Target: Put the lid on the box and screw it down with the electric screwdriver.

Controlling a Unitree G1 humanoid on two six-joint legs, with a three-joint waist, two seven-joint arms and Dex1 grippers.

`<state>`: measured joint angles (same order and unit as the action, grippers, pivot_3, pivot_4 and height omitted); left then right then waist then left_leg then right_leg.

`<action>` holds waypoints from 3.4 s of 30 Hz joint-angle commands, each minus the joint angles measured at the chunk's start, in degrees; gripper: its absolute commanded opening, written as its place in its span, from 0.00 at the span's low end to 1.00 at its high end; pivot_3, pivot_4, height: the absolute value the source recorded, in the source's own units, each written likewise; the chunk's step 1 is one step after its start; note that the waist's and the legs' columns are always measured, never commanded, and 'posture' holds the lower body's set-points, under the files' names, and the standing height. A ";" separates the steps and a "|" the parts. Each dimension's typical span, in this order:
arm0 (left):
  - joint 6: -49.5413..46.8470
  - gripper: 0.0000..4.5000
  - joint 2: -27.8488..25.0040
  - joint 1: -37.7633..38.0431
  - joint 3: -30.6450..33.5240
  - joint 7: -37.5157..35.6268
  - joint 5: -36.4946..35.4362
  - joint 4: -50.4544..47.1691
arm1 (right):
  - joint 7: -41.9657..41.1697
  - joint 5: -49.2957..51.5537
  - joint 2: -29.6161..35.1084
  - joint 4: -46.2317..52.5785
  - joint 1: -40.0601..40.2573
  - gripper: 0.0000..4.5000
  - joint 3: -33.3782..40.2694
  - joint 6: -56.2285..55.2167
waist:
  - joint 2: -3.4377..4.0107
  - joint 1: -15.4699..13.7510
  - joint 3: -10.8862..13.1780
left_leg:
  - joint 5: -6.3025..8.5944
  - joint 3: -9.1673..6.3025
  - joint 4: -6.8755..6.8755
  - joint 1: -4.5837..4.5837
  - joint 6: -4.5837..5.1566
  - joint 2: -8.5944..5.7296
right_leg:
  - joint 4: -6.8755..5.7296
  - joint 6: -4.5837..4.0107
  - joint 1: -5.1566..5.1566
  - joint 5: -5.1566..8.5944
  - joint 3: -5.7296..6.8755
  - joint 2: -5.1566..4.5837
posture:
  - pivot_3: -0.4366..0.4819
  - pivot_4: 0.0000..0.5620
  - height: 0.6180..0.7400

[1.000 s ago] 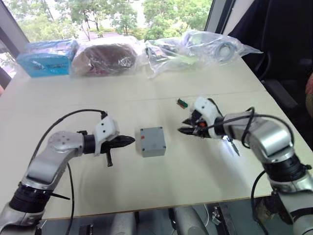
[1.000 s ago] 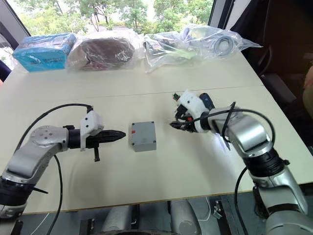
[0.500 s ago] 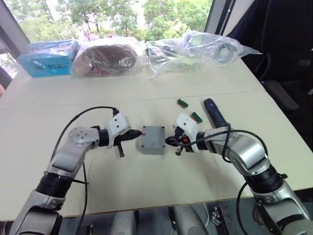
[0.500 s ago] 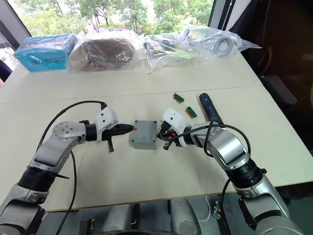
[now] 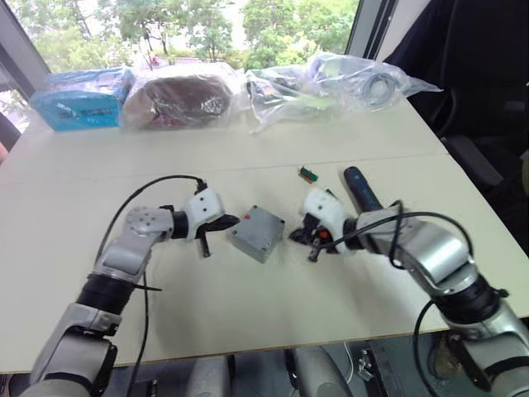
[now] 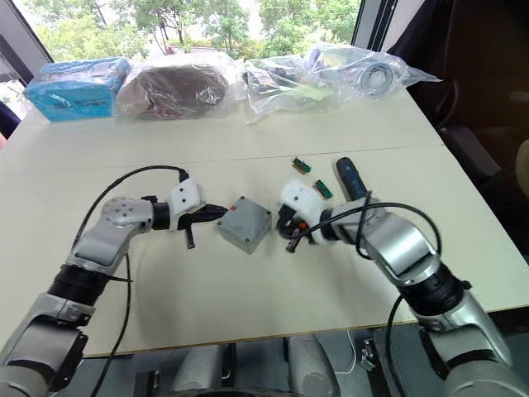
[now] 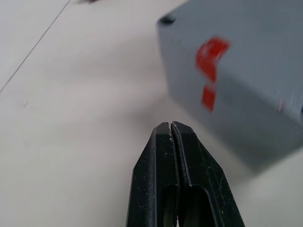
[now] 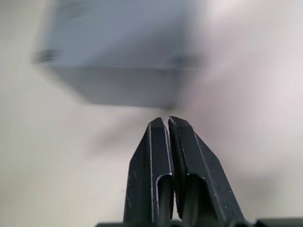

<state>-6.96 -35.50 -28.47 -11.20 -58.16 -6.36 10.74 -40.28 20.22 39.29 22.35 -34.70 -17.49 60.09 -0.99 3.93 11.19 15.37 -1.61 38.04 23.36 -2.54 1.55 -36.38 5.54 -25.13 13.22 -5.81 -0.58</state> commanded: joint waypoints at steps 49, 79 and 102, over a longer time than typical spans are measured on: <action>-18.67 0.00 -7.10 3.81 11.08 -3.44 -15.26 -26.92 | 4.91 -9.78 -11.96 -25.61 -5.17 0.13 12.82 -23.79 | -0.05 0.22 -0.01 | -0.01 -0.03 0.10 -0.14 -0.01 -0.01 | -0.64 0.02 -0.08 0.05 0.00 0.03 | 0.48 0.27 1.00; -22.76 0.00 -5.29 -0.86 10.25 3.26 -16.09 -30.96 | 2.65 -15.00 -20.49 -82.63 -28.89 0.87 15.61 -47.61 | -0.04 0.39 0.00 | -0.03 -0.03 0.05 -0.19 -0.04 -0.05 | -0.72 0.01 -0.07 0.03 -0.04 0.01 | 0.48 0.27 1.00; -22.49 0.00 -5.47 -0.15 10.03 3.09 -16.30 -31.32 | 2.96 -15.80 -21.44 -86.01 -30.77 0.49 17.36 -49.44 | -0.03 0.63 0.01 | -0.03 -0.04 0.05 -0.19 -0.05 -0.05 | -0.72 0.01 -0.07 0.03 -0.04 0.01 | 0.48 0.27 1.00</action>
<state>-29.87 -40.58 -28.78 -1.49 -55.05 -21.99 -18.54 -37.51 4.65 18.16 -63.86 -63.40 -1.25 11.58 -1.02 4.56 11.20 15.34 -1.65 38.09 23.17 -2.58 1.49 -37.10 5.55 -25.20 13.25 -5.85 -0.56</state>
